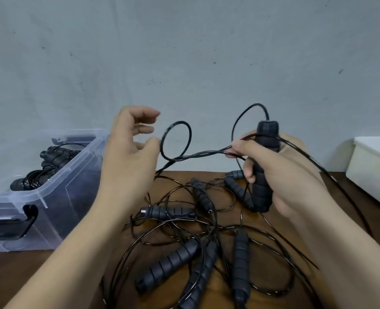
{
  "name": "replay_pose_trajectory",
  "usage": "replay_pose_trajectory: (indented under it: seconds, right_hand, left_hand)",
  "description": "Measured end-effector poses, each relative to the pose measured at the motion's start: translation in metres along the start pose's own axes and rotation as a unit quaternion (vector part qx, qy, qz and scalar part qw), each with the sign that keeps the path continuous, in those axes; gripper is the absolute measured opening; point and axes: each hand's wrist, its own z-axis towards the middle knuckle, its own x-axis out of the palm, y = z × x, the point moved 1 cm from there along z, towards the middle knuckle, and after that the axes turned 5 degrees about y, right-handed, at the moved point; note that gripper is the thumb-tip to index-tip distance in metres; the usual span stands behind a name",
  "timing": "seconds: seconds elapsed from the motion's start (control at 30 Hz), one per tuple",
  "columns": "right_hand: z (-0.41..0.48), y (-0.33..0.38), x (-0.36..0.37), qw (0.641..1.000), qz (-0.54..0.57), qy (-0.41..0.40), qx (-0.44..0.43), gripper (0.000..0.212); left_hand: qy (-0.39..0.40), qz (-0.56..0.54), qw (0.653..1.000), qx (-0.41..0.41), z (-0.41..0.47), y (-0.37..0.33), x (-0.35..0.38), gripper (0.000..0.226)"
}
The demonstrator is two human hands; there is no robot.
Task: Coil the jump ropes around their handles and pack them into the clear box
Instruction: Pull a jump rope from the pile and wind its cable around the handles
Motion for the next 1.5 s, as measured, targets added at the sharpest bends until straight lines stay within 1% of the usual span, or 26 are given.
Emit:
replay_pose_trajectory:
  seconds: [0.07, 0.1, 0.17, 0.23, 0.3, 0.37, 0.43, 0.5, 0.53, 0.6, 0.67, 0.77, 0.8, 0.87, 0.97, 1.03, 1.07, 1.13, 1.23, 1.3, 1.4, 1.43, 1.5]
  right_hand:
    - [-0.004, -0.002, 0.007, 1.000, 0.001, 0.016, 0.001, 0.010]
    - [-0.005, -0.003, 0.009, 1.000, -0.004, 0.028, 0.003, 0.009]
    - [-0.009, -0.003, 0.013, 0.998, -0.018, 0.057, 0.004, 0.009]
    - [-0.011, -0.002, 0.015, 0.996, -0.025, 0.080, -0.006, 0.007]
    - [-0.012, 0.000, 0.016, 0.995, -0.026, 0.091, -0.020, 0.007]
    - [-0.011, 0.000, 0.017, 0.994, -0.016, 0.100, -0.031, 0.013]
    - [-0.012, 0.000, 0.017, 0.993, -0.013, 0.112, -0.036, 0.013]
    - [-0.012, 0.000, 0.017, 0.991, -0.020, 0.129, -0.041, 0.004]
    - [-0.012, 0.001, 0.016, 0.989, -0.027, 0.136, -0.044, 0.003]
    - [-0.012, 0.002, 0.014, 0.988, -0.047, 0.141, -0.052, 0.004]
    - [-0.014, 0.005, 0.012, 0.985, -0.063, 0.149, -0.064, 0.004]
    - [-0.021, 0.009, 0.014, 0.977, -0.097, 0.167, -0.093, 0.004]
    - [-0.023, 0.010, 0.014, 0.975, -0.107, 0.164, -0.105, 0.005]
    - [-0.024, 0.012, 0.015, 0.976, -0.104, 0.147, -0.122, 0.005]
    - [-0.023, 0.016, 0.016, 0.988, -0.044, 0.096, -0.115, 0.004]
    - [-0.018, 0.019, 0.012, 0.995, 0.012, 0.044, -0.090, 0.008]
    - [-0.013, 0.021, 0.005, 0.996, 0.045, 0.012, -0.076, 0.011]
    - [-0.001, 0.028, -0.015, 0.991, 0.108, -0.049, -0.056, 0.017]
    - [0.016, 0.033, -0.047, 0.973, 0.204, -0.099, -0.030, 0.015]
    - [0.024, 0.027, -0.058, 0.960, 0.255, -0.111, -0.017, 0.013]
    - [0.028, 0.015, -0.048, 0.946, 0.304, -0.110, 0.012, 0.018]
    - [0.027, 0.009, -0.039, 0.942, 0.318, -0.101, 0.039, 0.022]
    - [0.018, -0.003, -0.014, 0.927, 0.346, -0.055, 0.135, 0.031]
  left_hand:
    - [-0.007, 0.001, 0.998, 0.065, -0.008, -0.015, 0.000, 0.043]
    - [0.014, -0.007, 0.996, 0.083, -0.010, -0.021, 0.000, 0.038]
    - [0.106, -0.027, 0.991, 0.073, -0.012, -0.027, 0.001, 0.032]
    - [0.212, -0.063, 0.975, 0.007, -0.013, -0.026, 0.002, 0.031]
    - [0.278, -0.114, 0.951, -0.077, -0.013, -0.021, 0.004, 0.025]
    - [0.308, -0.183, 0.922, -0.143, -0.011, -0.012, 0.009, 0.027]
    - [0.321, -0.262, 0.891, -0.186, -0.004, -0.003, 0.013, 0.028]
    - [0.347, -0.317, 0.856, -0.215, -0.003, 0.000, 0.014, 0.019]
    - [0.365, -0.314, 0.850, -0.215, -0.006, 0.001, 0.013, 0.013]
    - [0.384, -0.276, 0.857, -0.203, -0.011, -0.001, 0.011, 0.008]
    - [0.382, -0.244, 0.870, -0.195, -0.012, -0.004, 0.010, 0.011]
    - [0.405, -0.228, 0.865, -0.188, -0.013, -0.004, 0.015, 0.018]
    - [0.409, -0.233, 0.862, -0.186, -0.014, -0.004, 0.017, 0.020]
    - [0.418, -0.240, 0.859, -0.174, -0.017, -0.004, 0.019, 0.016]
    - [0.415, -0.218, 0.869, -0.157, -0.017, -0.004, 0.019, 0.033]
    - [0.401, -0.180, 0.887, -0.140, -0.015, -0.001, 0.015, 0.041]
    - [0.392, -0.151, 0.898, -0.128, -0.014, 0.000, 0.013, 0.041]
    - [0.357, -0.108, 0.921, -0.113, -0.007, 0.006, 0.007, 0.041]
    - [0.292, -0.070, 0.949, -0.098, 0.004, 0.013, -0.006, 0.044]
    - [0.278, -0.046, 0.956, -0.081, 0.007, 0.011, -0.011, 0.045]
    - [0.269, -0.040, 0.959, -0.076, 0.004, 0.006, -0.008, 0.044]
    - [0.266, -0.036, 0.961, -0.068, 0.002, 0.005, -0.006, 0.044]
    - [0.255, -0.029, 0.965, -0.057, 0.001, 0.005, 0.000, 0.039]
